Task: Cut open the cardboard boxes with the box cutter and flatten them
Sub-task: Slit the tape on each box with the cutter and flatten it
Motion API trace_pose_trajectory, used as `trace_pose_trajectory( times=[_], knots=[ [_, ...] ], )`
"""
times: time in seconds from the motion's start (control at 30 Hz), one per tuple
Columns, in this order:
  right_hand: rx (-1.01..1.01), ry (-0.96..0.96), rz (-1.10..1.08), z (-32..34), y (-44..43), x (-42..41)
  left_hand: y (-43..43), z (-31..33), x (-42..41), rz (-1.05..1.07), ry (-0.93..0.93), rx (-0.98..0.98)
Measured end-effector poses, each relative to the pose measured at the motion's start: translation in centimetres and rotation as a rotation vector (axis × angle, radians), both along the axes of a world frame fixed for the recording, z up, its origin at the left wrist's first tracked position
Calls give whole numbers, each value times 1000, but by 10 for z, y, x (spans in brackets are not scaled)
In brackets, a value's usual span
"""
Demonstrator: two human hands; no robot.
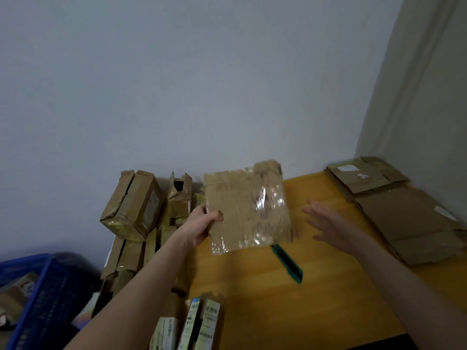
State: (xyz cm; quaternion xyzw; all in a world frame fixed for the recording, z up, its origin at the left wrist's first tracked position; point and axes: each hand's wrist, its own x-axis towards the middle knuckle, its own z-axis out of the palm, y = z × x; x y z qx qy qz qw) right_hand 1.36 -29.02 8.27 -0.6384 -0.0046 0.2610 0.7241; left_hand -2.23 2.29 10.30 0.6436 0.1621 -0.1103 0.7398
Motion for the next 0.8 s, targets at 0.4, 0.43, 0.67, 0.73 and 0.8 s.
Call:
trace_pose_trajectory(
  times=[0.4,0.43,0.67,0.73,0.8],
  knots=[
    [-229,-102,6,-21,31,-3,-5,-7,-8,-111,-8,99],
    [-273,-119,-16,-27,30,-2,-6,-7,-8,-115,-18,110],
    [-307,-202,-236,-21,37,-9,-16,-10,-10,-14,-112,309],
    [-341,-225,-259,-22,38,-8,-16,-8,-11,-29,-131,342],
    [-406,-283,-257,-23,33,-8,-13,-3,-12,-136,-143,350]
  ],
)
